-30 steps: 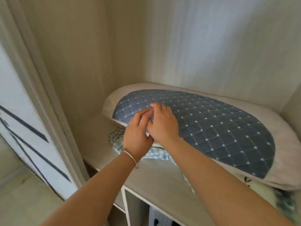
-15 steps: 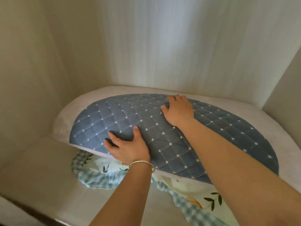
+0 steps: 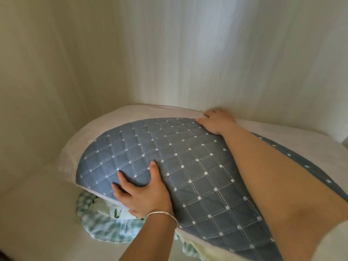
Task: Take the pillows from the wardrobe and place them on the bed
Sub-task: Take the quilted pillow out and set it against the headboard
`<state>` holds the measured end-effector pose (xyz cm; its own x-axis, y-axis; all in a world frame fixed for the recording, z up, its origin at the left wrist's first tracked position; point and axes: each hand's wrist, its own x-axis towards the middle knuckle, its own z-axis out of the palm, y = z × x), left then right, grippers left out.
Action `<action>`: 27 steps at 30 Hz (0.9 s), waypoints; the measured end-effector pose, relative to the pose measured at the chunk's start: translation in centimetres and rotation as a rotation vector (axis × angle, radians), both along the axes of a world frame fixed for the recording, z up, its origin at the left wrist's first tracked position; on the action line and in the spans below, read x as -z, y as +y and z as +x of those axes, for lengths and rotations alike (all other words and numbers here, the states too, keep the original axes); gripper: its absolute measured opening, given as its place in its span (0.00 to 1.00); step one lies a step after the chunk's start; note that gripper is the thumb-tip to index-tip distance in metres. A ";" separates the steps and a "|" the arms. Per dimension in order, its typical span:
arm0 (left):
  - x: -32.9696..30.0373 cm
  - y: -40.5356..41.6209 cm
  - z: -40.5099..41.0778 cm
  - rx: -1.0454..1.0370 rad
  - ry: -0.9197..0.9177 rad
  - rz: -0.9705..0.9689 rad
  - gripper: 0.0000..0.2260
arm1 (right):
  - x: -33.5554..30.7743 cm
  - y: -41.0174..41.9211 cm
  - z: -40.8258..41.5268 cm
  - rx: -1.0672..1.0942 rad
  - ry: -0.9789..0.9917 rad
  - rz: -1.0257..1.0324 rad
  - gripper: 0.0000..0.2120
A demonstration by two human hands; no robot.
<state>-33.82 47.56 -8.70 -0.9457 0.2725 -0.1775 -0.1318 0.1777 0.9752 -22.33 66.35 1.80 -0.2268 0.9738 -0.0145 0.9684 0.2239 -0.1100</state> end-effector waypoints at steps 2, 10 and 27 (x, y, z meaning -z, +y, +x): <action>0.2 0.2 0.1 -0.007 0.001 -0.027 0.40 | 0.1 0.8 0.0 0.025 -0.011 0.030 0.34; -0.4 -0.3 0.3 -0.050 -0.242 0.015 0.50 | 1.0 0.7 0.5 0.195 0.035 0.145 0.22; -1.2 -3.4 -2.5 0.089 -0.462 0.106 0.51 | -3.7 -3.4 2.2 0.030 0.077 0.054 0.35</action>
